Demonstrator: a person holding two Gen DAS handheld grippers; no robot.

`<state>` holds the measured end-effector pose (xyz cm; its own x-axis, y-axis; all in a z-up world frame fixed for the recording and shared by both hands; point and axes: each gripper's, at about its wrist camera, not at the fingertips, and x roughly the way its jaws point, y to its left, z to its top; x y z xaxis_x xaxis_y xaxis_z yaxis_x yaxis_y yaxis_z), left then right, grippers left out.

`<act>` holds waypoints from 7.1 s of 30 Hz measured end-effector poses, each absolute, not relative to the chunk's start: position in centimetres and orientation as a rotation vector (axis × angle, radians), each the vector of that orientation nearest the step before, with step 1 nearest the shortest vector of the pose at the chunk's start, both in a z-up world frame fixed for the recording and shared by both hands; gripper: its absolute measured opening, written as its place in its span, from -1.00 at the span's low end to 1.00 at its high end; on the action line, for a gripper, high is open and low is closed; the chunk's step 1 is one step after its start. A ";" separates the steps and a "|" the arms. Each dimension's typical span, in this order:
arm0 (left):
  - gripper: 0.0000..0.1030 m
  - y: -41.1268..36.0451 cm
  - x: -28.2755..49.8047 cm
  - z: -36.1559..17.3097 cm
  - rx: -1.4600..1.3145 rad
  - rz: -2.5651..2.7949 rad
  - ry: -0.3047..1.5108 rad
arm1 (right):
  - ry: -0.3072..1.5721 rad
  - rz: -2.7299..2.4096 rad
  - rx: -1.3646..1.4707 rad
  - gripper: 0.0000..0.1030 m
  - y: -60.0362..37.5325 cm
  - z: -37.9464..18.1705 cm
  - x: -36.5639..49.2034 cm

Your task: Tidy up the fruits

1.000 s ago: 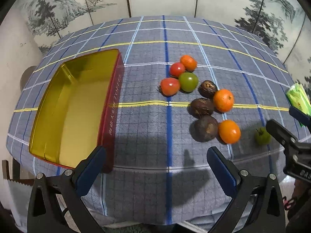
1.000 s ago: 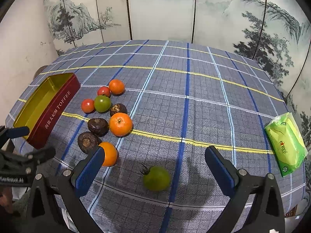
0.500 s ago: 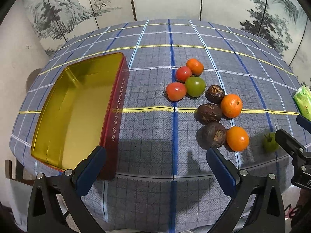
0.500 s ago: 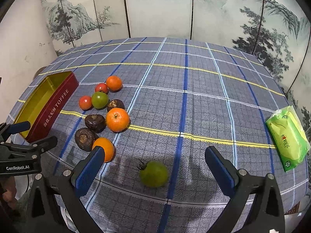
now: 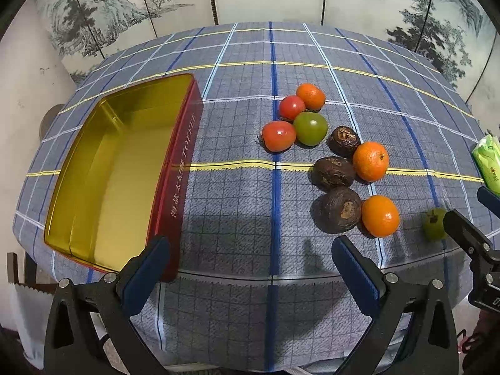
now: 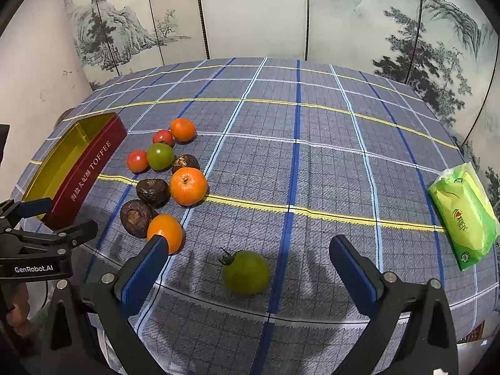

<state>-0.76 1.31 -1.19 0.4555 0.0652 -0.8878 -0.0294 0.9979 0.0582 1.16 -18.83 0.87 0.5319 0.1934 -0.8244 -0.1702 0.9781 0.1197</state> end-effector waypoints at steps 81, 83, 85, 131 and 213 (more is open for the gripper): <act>0.30 -2.2 2.9 -4.8 -0.025 -0.203 1.187 | 1.121 0.125 0.106 -0.33 -22.3 -3.9 3.4; 0.28 -2.3 3.3 -4.9 -0.023 -0.209 1.186 | 1.120 0.124 0.110 -0.33 -22.4 -3.9 3.4; 0.26 -2.3 3.5 -4.8 -0.030 -0.210 1.185 | 1.120 0.124 0.109 -0.33 -22.4 -3.9 3.5; -0.30 16.9 5.3 0.0 -0.088 0.142 1.119 | 1.130 0.087 0.059 -0.30 -21.4 -4.0 4.0; 0.24 28.2 -1.4 1.5 -0.288 0.320 0.970 | 1.016 0.815 -0.230 -0.32 10.1 2.7 7.6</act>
